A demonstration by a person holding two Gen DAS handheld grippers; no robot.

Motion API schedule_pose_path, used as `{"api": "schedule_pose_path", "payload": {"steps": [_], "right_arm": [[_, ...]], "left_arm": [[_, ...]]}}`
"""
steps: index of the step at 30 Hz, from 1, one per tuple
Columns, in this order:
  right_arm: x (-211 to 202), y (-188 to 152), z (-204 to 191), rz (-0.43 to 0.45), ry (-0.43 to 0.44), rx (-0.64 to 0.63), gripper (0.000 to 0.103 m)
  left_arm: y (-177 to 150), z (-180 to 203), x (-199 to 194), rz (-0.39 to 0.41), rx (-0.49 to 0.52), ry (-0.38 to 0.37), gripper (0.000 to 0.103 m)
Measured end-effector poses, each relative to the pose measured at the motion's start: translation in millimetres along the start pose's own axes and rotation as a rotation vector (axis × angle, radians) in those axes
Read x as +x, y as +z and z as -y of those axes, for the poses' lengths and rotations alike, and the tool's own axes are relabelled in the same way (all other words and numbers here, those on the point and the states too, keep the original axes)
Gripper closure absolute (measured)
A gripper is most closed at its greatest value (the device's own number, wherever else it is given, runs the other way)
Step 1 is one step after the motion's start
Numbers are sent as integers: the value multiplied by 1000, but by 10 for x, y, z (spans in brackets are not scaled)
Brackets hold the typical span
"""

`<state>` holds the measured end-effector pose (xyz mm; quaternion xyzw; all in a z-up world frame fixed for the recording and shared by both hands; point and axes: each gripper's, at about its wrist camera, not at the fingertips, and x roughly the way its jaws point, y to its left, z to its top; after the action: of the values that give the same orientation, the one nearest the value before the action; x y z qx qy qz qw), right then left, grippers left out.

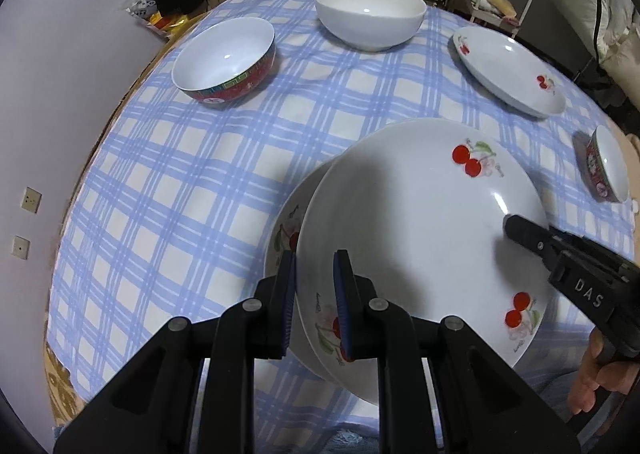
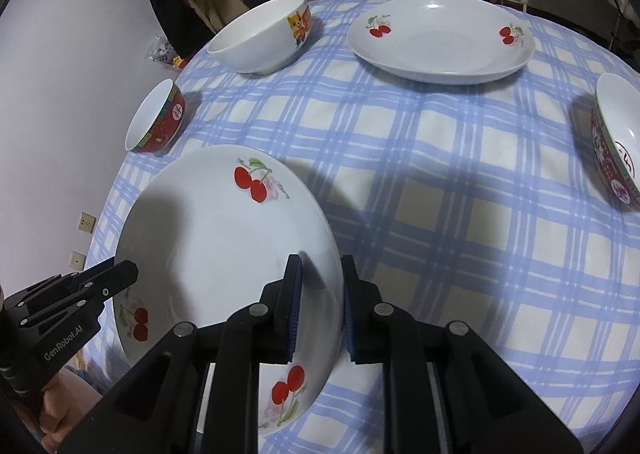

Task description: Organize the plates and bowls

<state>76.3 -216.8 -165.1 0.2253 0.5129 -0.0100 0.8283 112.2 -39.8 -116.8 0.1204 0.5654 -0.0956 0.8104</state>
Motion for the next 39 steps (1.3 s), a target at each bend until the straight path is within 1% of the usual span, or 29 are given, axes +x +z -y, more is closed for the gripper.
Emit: {"api": "schedule_pose_path", "payload": {"steps": [5,9,12,13,15,17,21,24,27,31,35,39], "right_arm": [[23,-5,-49,9,0,-27,83],[73,-10,-93,0,-1,-54,83],[127,-12,-98,-18,1,-58,87],[148,-11,-90,-25,6,-52,90],[163,-7,-97,-30,23,-50,91],[159,-3,-130,-18,4,-68,93],[171,25,-120,-12,0,-62,93],[117,66,-105,12,-4,-55,93],[88,93,-90,12,-10,-46,93],[34,114,-93,32,-56,-61,93],[-8,139,-63,44,-68,-50,93],[-82,165,-54,71,-105,-64,92]], "left_arm": [[-6,-64,99,-41,-31,-5,86],[-8,-114,165,-72,-53,-4,86],[-3,-147,212,-91,-65,-2,86],[0,-153,216,-91,-68,-16,86],[13,-127,181,-80,-61,-50,86],[11,-77,165,-62,-41,-8,86],[3,-112,254,-92,-53,14,86],[17,-120,239,-84,-62,4,86],[21,-102,204,-68,-56,7,86],[28,-97,163,-55,-58,-7,85],[45,-99,148,-50,-70,-13,85],[46,-92,143,-52,-71,-21,84]]}}
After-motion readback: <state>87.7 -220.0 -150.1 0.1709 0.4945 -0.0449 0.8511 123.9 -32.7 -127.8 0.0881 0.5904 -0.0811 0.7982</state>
